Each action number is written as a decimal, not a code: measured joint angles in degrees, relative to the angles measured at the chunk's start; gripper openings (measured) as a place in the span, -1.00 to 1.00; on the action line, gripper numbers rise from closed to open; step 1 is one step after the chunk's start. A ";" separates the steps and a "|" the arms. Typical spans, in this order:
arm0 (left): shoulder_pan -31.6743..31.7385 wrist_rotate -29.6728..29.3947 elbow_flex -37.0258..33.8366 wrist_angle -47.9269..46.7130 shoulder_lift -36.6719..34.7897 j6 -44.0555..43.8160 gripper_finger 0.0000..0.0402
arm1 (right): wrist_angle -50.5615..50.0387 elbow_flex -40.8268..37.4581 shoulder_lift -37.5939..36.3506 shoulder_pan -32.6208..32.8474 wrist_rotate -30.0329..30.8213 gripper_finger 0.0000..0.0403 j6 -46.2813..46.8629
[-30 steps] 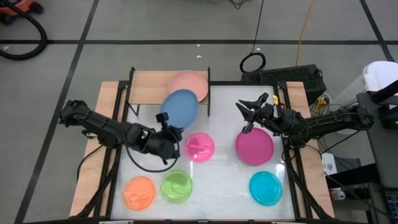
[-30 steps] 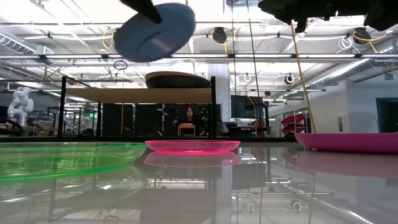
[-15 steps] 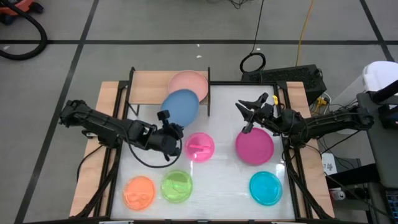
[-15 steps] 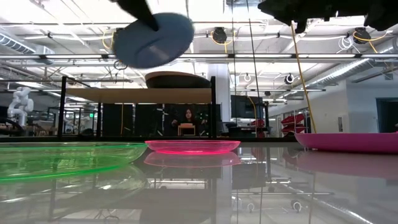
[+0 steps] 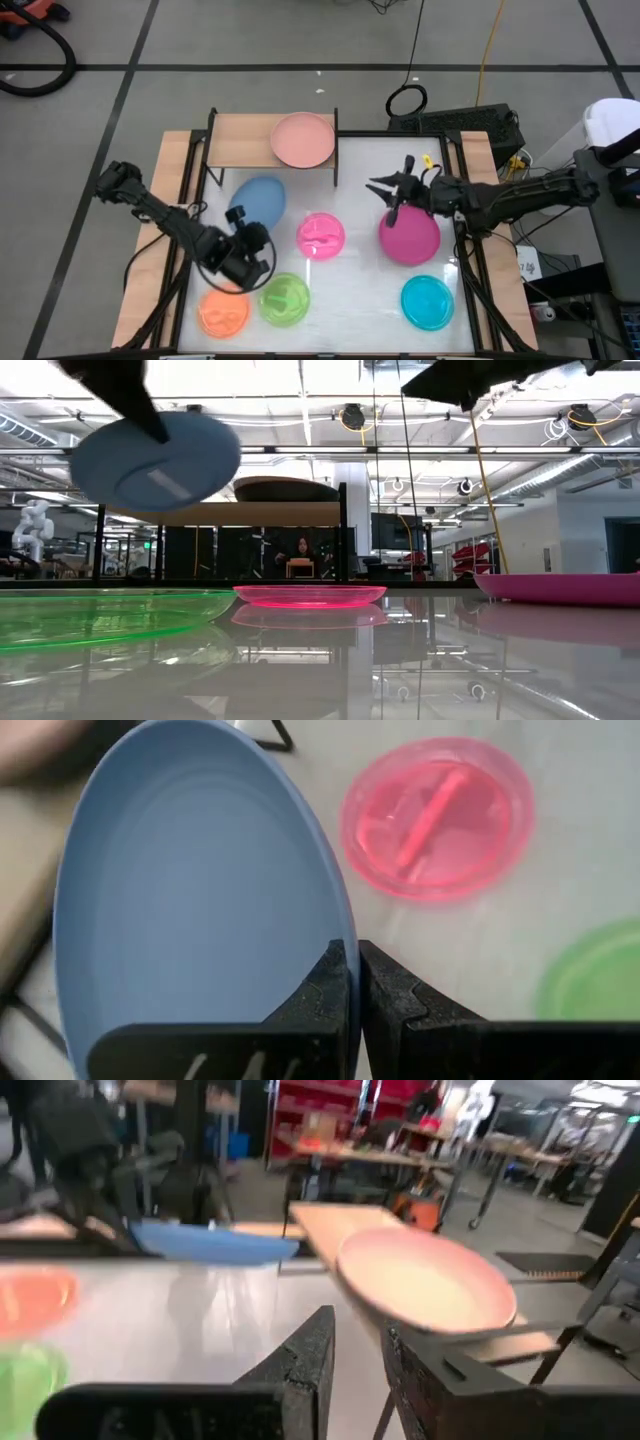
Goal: Place and stack plates onto a shelf
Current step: Stack the light blue plate on top of the peach plate on the shelf, then stack the pink plate on top of the peach plate on the shelf, then stack the blue plate on top of the pink plate on the shelf
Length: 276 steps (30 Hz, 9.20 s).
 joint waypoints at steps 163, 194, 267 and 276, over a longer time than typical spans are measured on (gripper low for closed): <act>0.42 -5.86 -37.82 130.58 -19.54 72.98 0.00 | -36.54 62.84 55.75 -14.32 -15.20 -1.00 -24.08; 0.66 -14.55 -37.82 122.81 -19.59 71.48 0.00 | -32.21 62.74 54.11 -12.65 8.50 -0.18 -30.33; 7.54 21.31 -22.51 29.46 5.76 -14.51 -0.04 | 15.24 2.40 10.71 21.87 6.25 -0.09 -8.43; 7.05 20.29 -21.80 30.62 7.57 -7.53 -0.63 | 15.10 2.40 10.71 21.87 6.25 -0.09 -8.38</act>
